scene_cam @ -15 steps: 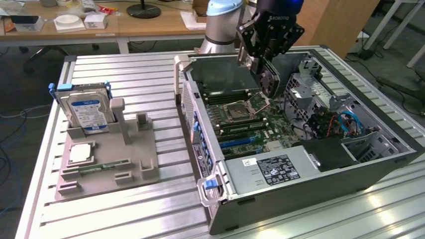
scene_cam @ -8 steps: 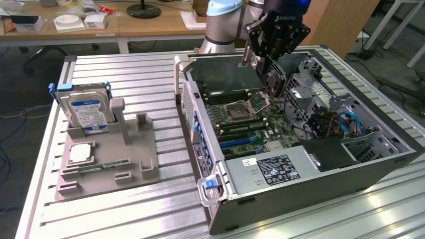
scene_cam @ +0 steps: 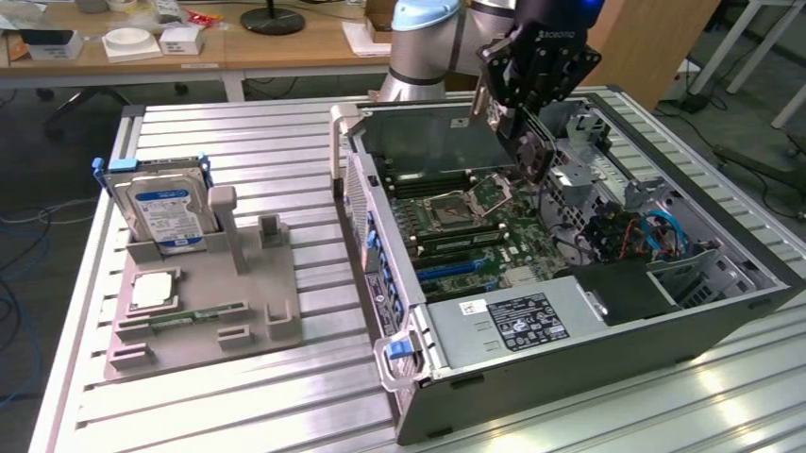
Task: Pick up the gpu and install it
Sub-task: 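Pick up the gpu and move the gpu toward the slot, then insert the gpu into the slot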
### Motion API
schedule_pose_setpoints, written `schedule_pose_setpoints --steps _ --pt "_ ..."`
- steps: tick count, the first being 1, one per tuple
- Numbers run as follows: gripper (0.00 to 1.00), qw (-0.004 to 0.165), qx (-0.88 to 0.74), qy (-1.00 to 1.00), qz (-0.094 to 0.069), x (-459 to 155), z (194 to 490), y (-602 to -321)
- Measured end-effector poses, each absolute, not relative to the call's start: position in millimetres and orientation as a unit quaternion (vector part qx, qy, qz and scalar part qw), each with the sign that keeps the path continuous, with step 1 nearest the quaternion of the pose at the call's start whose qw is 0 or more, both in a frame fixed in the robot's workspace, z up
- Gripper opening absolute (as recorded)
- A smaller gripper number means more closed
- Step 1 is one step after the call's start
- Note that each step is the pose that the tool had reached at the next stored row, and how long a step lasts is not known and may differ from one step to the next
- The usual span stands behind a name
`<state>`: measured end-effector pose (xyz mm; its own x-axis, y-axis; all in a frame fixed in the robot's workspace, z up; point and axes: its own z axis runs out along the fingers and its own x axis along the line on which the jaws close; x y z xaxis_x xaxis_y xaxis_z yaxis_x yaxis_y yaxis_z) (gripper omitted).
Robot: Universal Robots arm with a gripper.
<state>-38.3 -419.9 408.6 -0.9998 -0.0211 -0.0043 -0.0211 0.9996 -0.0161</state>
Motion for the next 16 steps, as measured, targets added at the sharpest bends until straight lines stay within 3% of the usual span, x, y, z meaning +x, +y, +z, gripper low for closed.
schedule_pose_setpoints --steps 16 --pt "0.27 0.002 -0.016 1.000 -0.008 -34.7 408.5 -419.9"
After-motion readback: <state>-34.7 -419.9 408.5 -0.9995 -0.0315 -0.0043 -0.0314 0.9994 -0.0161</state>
